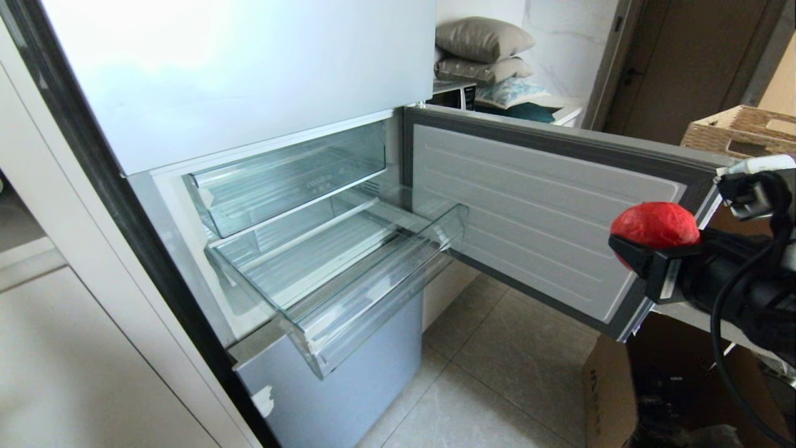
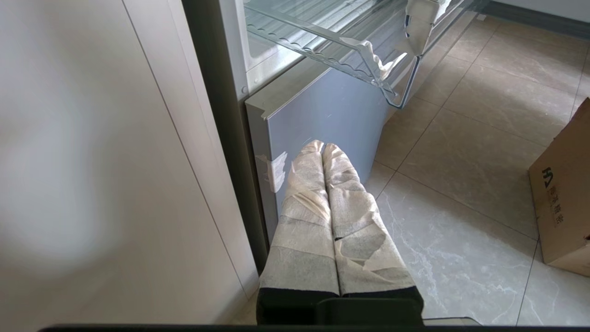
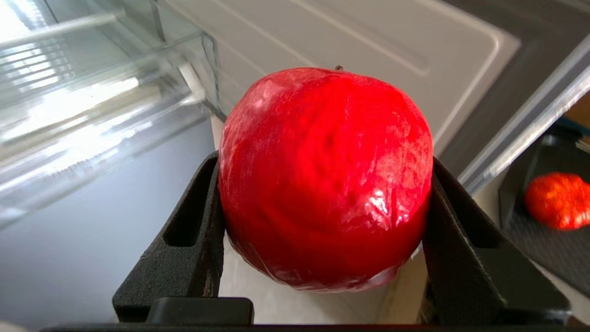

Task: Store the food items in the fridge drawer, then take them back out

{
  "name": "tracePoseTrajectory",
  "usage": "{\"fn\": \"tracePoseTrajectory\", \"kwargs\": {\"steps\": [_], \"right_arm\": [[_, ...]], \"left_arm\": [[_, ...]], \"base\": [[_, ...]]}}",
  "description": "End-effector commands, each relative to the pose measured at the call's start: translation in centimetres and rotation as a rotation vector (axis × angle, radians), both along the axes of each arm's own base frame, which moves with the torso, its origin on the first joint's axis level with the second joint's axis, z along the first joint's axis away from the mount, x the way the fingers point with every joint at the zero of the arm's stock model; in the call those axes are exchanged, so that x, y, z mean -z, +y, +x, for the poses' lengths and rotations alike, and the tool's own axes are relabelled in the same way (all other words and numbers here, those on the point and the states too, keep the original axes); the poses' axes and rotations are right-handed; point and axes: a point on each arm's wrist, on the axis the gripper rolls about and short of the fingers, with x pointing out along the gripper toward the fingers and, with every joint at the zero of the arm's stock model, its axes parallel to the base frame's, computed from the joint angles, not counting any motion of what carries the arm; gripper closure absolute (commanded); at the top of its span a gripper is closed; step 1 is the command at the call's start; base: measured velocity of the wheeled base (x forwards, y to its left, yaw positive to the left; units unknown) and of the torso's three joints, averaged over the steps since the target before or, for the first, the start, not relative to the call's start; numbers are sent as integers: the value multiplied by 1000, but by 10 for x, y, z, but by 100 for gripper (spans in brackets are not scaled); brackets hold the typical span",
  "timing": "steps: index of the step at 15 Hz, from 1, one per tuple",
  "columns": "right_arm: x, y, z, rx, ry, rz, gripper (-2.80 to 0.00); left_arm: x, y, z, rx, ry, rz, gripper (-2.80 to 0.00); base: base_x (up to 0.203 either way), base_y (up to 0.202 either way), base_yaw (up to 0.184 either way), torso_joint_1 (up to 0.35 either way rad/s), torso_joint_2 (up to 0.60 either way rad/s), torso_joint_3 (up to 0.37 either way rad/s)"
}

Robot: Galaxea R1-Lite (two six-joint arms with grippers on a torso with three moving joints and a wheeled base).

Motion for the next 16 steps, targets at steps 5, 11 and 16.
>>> {"fn": "tracePoseTrajectory", "kwargs": {"steps": [5,11,16], "right_arm": [[-6,-1,-4,-3,-16,9,0],[-3,0,-3,-5,-3,2,0],[0,3,5,2,20,26,0]], "left_arm": [[0,0,0,0,2,0,0],[0,0,0,0,2,0,0],[0,0,0,0,2,0,0]], "base": [[0,0,0,0,0,0],[-1,-6,102,-1,1,0],[-2,-10,174,2,1,3]]}}
